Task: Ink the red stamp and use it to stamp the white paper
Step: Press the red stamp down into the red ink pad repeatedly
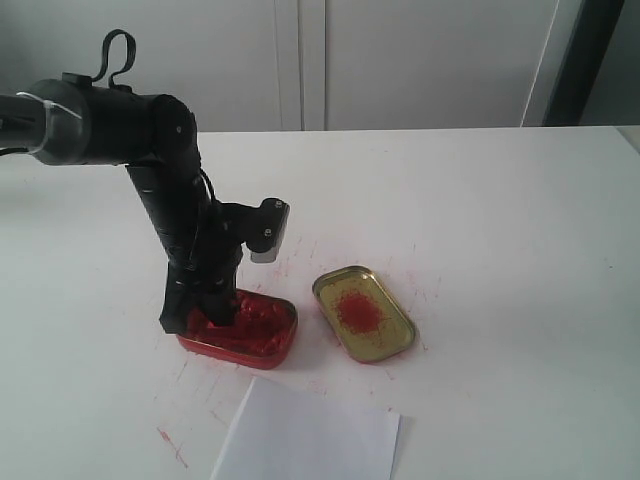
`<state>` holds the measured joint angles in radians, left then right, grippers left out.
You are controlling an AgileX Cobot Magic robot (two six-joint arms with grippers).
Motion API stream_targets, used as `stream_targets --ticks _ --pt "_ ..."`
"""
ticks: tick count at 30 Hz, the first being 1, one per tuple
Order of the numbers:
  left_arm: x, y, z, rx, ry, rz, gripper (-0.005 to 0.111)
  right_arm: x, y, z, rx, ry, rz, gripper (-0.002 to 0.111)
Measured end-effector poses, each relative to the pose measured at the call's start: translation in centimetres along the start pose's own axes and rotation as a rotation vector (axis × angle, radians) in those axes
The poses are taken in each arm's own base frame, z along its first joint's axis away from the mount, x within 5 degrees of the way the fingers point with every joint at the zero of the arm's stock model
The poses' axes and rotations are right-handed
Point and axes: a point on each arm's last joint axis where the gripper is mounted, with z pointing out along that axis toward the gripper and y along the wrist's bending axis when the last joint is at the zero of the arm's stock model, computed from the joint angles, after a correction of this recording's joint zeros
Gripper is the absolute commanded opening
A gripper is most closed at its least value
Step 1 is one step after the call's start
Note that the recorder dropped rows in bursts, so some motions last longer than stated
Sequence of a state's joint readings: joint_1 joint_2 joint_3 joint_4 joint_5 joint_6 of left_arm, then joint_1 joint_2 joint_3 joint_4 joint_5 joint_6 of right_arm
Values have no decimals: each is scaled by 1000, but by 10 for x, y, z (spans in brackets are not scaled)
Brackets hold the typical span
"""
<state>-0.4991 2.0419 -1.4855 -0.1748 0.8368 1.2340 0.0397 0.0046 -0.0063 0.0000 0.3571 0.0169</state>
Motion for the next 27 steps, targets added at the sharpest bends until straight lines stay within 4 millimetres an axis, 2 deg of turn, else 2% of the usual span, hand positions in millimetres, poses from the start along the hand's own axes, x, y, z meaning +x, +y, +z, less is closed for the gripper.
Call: stream_targets --ticks 13,27 --pt "0 0 0 2 0 0 0 0 0 0 0 0 0 0" --pt "0 -5 -18 -42 15 24 0 0 0 0 0 0 0 0"
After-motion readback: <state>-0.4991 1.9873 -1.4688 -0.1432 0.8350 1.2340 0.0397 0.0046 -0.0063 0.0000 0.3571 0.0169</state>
